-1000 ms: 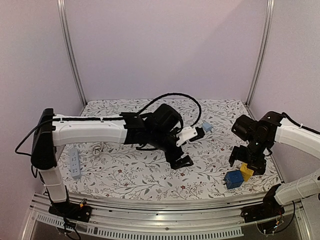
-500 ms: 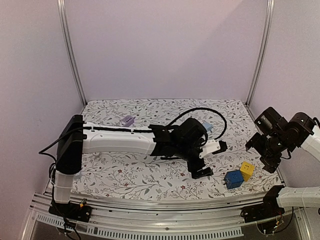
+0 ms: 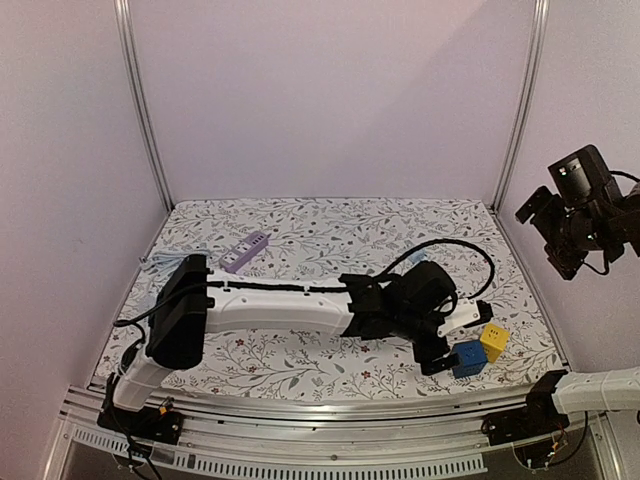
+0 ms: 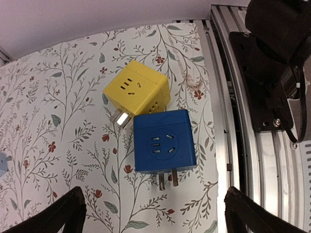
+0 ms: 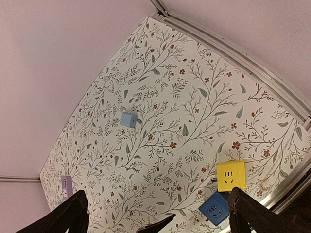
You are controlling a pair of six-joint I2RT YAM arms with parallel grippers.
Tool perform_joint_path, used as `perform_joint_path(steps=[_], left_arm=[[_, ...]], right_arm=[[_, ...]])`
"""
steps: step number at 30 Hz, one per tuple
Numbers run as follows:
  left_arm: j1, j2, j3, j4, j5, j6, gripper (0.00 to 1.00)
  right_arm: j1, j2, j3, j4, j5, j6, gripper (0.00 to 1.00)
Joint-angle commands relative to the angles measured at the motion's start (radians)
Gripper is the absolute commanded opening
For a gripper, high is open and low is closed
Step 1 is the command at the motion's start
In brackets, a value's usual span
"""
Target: Insert the plug
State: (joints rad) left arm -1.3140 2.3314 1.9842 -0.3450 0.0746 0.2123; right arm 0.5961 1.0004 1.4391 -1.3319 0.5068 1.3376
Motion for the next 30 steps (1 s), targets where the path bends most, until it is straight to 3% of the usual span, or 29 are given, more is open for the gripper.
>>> perform_joint_path(steps=[1, 11, 18, 30], left_arm=[[-0.007, 0.103, 0.101, -0.041, -0.069, -0.055, 0.99], [-0.024, 0.256, 0.280, -0.060, -0.063, -0.125, 1.00], [-0.053, 0.297, 0.308, -0.062, -0.071, -0.105, 1.00], [-0.079, 0.344, 0.352, -0.032, -0.265, -0.172, 0.99]], right_arm=[[-0.004, -0.034, 0.059, -0.174, 0.056, -0.116, 0.99], [-0.004, -0.035, 0.097, -0.199, -0.031, -0.292, 0.99], [-0.003, -0.085, 0.016, -0.188, -0.087, -0.262, 0.99], [-0.003, -0.125, -0.016, -0.188, -0.094, -0.232, 0.99]])
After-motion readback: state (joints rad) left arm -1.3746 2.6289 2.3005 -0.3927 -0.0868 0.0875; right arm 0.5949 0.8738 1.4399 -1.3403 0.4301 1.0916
